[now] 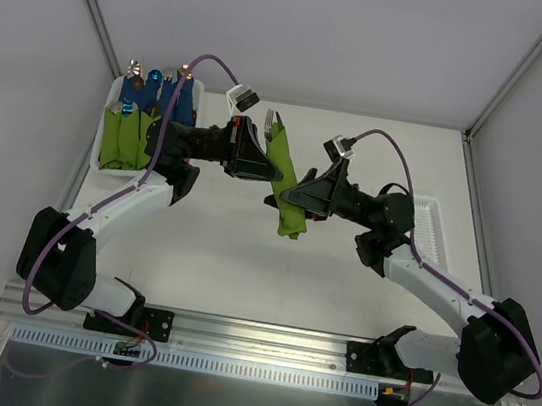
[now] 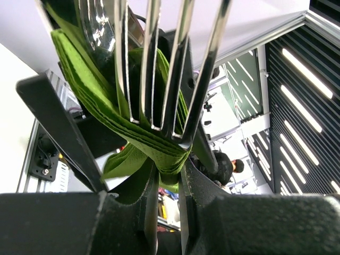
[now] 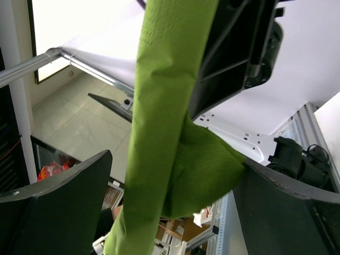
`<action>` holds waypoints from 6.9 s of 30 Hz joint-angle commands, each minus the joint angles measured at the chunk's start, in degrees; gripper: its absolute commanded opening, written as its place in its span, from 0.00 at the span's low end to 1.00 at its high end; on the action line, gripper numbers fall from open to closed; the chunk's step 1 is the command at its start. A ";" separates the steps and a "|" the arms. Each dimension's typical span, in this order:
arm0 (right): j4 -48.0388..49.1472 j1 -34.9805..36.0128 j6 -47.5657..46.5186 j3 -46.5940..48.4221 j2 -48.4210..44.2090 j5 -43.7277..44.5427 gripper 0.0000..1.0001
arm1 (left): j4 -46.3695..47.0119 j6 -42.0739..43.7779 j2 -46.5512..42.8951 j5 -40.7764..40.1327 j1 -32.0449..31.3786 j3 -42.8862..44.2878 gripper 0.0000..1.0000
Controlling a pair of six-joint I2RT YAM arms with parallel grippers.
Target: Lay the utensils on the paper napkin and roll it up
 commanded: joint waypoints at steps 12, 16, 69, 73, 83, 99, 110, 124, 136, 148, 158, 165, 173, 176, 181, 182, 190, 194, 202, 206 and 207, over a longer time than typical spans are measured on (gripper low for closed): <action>9.74 3.89 4.92 2.76 3.26 2.93 0.92 | 29.11 -0.76 -0.60 -2.21 0.69 2.68 0.00; 10.09 5.84 4.21 2.15 3.71 4.08 0.91 | 29.11 -0.58 -0.43 -2.12 0.60 3.12 0.00; -44.13 -0.05 -27.78 11.46 -9.92 1.18 0.07 | 14.01 10.99 -2.35 5.61 0.69 0.49 0.00; -44.49 0.48 -29.19 12.08 -9.30 1.88 0.00 | -0.21 22.59 -6.21 6.76 0.69 1.28 0.01; -43.08 3.20 -33.32 12.70 -8.16 9.52 0.00 | -23.88 34.66 -11.49 2.89 5.68 -0.56 0.42; -24.46 10.23 -33.49 15.15 2.56 20.08 0.00 | -29.96 37.04 -18.27 -5.54 10.71 -7.07 0.73; -22.43 12.08 -34.11 15.42 2.83 22.36 0.00 | -32.94 37.56 -20.64 -8.27 13.26 -10.76 0.70; -16.72 13.05 -31.74 16.04 6.96 22.01 0.00 | -14.42 23.60 -17.74 -8.62 13.26 -15.07 0.65; -16.01 13.22 -31.91 15.68 7.31 22.10 0.00 | -2.36 13.13 -14.05 -9.85 13.17 -16.57 0.27; -28.04 12.87 -37.61 16.65 4.24 23.59 0.47 | -20.58 26.89 -14.40 -3.10 13.17 -10.42 0.00; -35.96 10.15 -41.05 16.39 0.19 22.37 0.54 | -32.33 36.78 -15.37 -0.80 13.17 -6.37 0.00; -35.61 10.24 -40.70 17.09 1.86 21.13 0.38 | -29.43 34.40 -14.84 -0.36 13.17 -6.63 0.00; -35.53 10.24 -40.96 17.00 2.21 21.74 0.05 | -30.13 33.44 -14.14 0.25 13.17 -6.63 0.00; -35.09 10.32 -41.14 16.83 2.13 21.75 0.00 | -29.87 33.08 -14.48 0.43 13.17 -7.33 0.00; -33.07 10.06 -40.88 16.21 1.77 21.83 0.00 | -30.92 32.73 -15.01 0.43 13.17 -8.39 0.17; -32.89 10.06 -40.79 16.21 1.77 21.83 0.00 | -31.27 32.82 -15.10 0.43 13.17 -8.56 0.19; -30.87 9.71 -39.74 16.21 1.95 21.75 0.00 | -32.42 32.82 -16.33 1.04 13.17 -11.29 0.28; -30.16 9.62 -39.30 16.12 2.13 21.66 0.00 | -32.59 32.47 -16.42 1.13 13.17 -11.29 0.29; -29.46 9.53 -38.86 15.42 1.95 22.45 0.00 | -32.59 30.97 -16.60 0.96 13.17 -13.13 0.26; -28.49 9.62 -38.33 15.51 2.56 22.19 0.00 | -31.19 30.27 -16.07 0.96 13.17 -13.58 0.07; -28.49 9.62 -38.33 15.77 2.65 21.93 0.00 | -30.32 29.84 -15.89 1.13 13.17 -13.40 0.03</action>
